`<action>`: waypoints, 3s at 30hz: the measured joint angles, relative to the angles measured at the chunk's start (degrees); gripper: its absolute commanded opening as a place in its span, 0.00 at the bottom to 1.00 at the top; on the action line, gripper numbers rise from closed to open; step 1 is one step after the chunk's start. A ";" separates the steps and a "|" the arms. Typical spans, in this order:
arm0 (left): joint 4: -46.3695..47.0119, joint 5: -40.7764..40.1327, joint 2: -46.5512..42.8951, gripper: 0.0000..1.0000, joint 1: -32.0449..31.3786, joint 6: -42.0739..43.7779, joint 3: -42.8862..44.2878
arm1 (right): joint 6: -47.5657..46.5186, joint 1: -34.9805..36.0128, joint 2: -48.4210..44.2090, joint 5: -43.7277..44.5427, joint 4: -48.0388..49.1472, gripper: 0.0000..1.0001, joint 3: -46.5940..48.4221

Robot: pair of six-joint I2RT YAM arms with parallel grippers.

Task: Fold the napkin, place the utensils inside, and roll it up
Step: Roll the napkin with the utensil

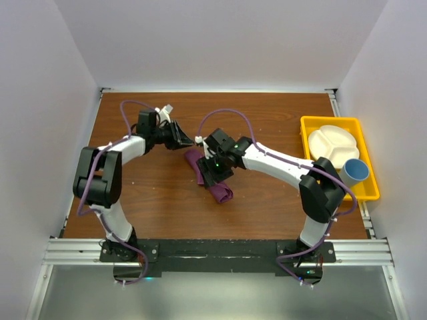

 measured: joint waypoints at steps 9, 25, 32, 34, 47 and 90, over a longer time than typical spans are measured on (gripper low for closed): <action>-8.55 -8.55 -20.06 0.41 0.04 0.39 -2.40 | -4.87 -1.16 8.31 4.04 -1.73 0.98 14.84; -22.43 -17.64 -40.94 0.41 0.04 0.90 -16.15 | -10.40 -2.29 18.60 7.02 0.66 0.98 15.04; -23.28 -18.27 -40.96 0.41 0.07 0.90 -16.15 | -10.21 -0.28 18.62 10.45 3.02 0.93 13.11; -23.28 -18.32 -40.79 0.41 0.04 0.87 -16.15 | -10.16 0.96 18.62 12.11 3.74 0.90 12.39; -23.21 -18.43 -40.09 0.41 0.07 0.87 -16.15 | -6.34 2.86 18.47 16.39 7.30 0.56 10.75; -16.85 -12.33 -36.02 0.41 0.07 2.86 -19.65 | -16.72 -29.97 4.63 34.21 13.53 0.87 -9.03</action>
